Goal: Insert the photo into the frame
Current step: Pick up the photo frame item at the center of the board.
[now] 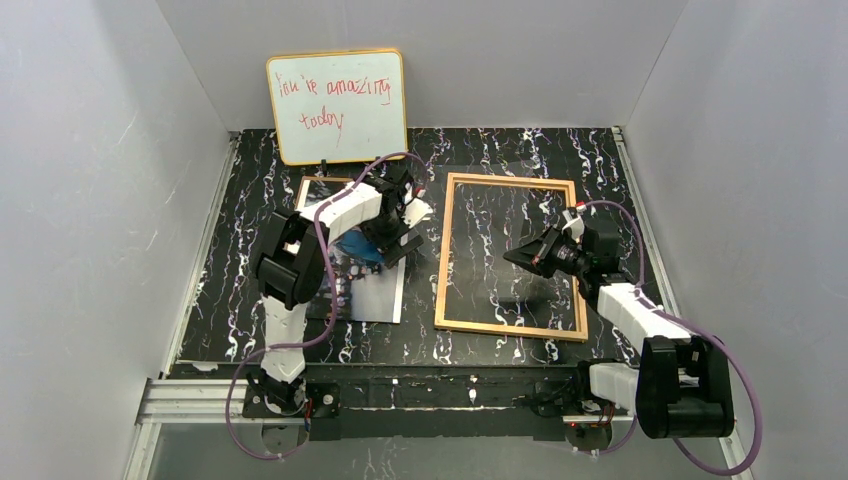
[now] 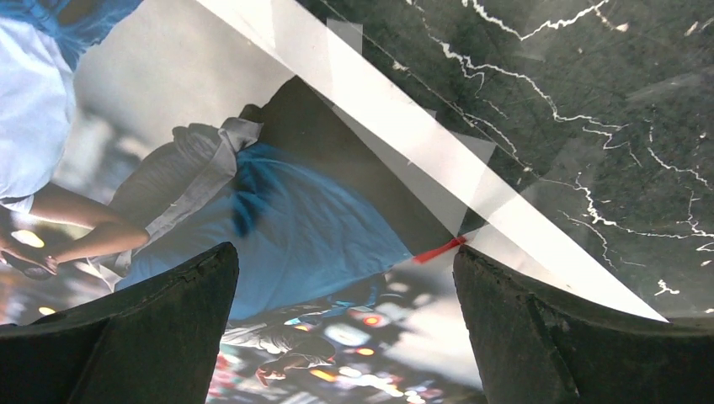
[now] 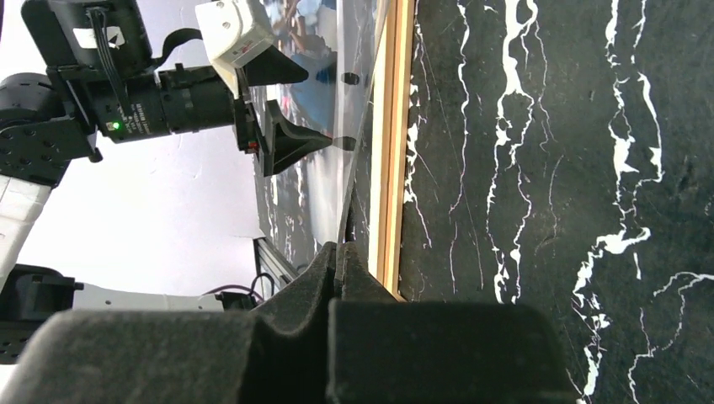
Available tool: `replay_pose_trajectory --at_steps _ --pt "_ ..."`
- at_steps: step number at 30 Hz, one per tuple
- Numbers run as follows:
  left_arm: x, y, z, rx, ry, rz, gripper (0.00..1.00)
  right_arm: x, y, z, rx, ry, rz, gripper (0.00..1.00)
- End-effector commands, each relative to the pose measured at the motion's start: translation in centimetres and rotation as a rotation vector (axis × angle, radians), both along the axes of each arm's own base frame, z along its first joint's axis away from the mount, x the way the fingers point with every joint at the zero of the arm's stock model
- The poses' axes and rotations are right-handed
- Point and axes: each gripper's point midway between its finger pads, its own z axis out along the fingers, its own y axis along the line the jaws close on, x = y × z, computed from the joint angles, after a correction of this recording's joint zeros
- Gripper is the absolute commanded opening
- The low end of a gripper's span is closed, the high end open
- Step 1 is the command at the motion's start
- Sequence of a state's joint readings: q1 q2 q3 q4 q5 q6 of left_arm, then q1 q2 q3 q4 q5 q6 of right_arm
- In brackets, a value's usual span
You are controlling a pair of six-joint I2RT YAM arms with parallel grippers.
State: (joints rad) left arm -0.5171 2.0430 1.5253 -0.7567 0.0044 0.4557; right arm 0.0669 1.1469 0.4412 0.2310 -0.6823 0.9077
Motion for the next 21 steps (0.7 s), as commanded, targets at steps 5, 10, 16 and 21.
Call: replay_pose_trajectory --at_steps 5,10,16,21 --pt "-0.1 -1.7 -0.7 -0.040 0.041 0.017 0.98 -0.5 0.3 -0.2 -0.008 -0.006 0.044 0.01" --pt "1.9 -3.2 3.6 -0.105 -0.027 0.028 0.98 1.6 -2.5 3.1 -0.180 -0.111 -0.114 0.01" --pt "3.6 -6.3 6.4 -0.230 -0.039 0.083 0.98 3.6 -6.2 8.7 -0.390 -0.168 -0.251 0.01" --pt "3.7 -8.4 4.4 -0.282 0.022 0.133 0.98 3.3 -6.9 10.2 -0.426 -0.117 -0.269 0.01"
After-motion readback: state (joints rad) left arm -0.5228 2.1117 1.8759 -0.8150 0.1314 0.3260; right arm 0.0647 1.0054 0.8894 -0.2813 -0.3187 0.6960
